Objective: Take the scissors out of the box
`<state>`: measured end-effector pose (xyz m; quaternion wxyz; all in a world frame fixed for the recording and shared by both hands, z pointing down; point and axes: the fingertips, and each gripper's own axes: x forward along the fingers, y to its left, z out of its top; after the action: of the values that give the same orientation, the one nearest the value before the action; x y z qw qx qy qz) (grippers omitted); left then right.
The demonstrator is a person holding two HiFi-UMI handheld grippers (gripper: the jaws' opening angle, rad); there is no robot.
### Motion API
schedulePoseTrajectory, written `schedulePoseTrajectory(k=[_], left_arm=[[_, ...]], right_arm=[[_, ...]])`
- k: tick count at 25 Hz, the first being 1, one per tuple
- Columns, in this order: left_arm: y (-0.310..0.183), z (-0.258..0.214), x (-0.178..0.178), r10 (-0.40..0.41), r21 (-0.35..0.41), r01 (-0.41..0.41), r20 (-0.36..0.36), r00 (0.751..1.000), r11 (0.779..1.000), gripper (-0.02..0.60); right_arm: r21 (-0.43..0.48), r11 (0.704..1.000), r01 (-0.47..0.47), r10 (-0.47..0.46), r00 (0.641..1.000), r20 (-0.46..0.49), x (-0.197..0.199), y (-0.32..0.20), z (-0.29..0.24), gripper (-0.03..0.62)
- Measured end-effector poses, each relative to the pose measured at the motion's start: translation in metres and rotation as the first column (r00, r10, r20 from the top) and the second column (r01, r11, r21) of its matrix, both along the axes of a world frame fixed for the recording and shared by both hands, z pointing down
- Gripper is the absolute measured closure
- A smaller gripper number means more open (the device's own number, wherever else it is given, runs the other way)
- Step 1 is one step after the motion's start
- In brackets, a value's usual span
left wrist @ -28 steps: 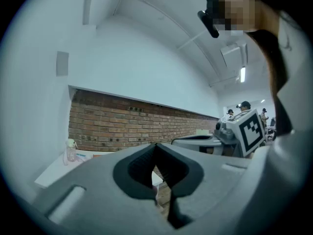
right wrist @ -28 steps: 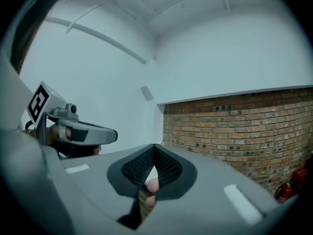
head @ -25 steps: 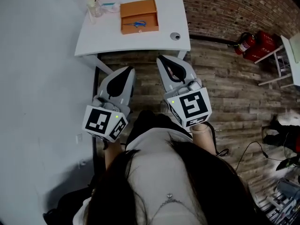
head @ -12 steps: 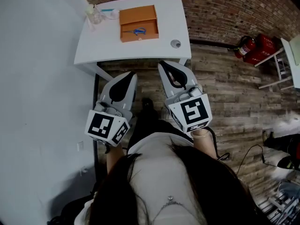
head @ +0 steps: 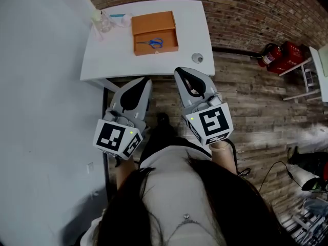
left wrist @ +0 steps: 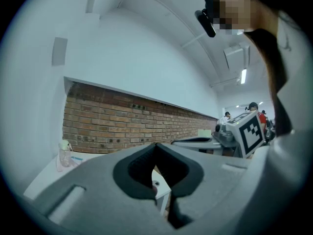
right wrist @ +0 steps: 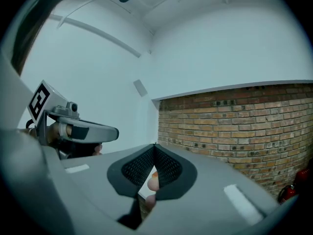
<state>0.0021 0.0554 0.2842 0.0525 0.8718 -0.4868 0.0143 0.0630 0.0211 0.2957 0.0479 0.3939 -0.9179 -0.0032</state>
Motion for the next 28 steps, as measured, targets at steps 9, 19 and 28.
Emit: schedulePoseTrajectory(k=[9, 19, 28], left_arm=[[-0.049, 0.002, -0.035, -0.002, -0.001, 0.002, -0.013, 1.000, 1.000, 0.581], [-0.086, -0.001, -0.072, 0.025, 0.014, -0.025, -0.034, 0.999, 1.000, 0.581], [-0.115, -0.005, -0.102, 0.061, 0.020, -0.060, -0.047, 0.997, 0.998, 0.581]], right_arm=[[0.002, 1.000, 0.017, -0.017, 0.999, -0.029, -0.038, -0.051, 0.002, 0.586], [0.024, 1.000, 0.015, -0.013, 0.998, -0.061, -0.079, -0.088, -0.002, 0.586], [0.014, 1.000, -0.025, 0.026, 0.995, -0.092, -0.099, -0.115, -0.001, 0.586]])
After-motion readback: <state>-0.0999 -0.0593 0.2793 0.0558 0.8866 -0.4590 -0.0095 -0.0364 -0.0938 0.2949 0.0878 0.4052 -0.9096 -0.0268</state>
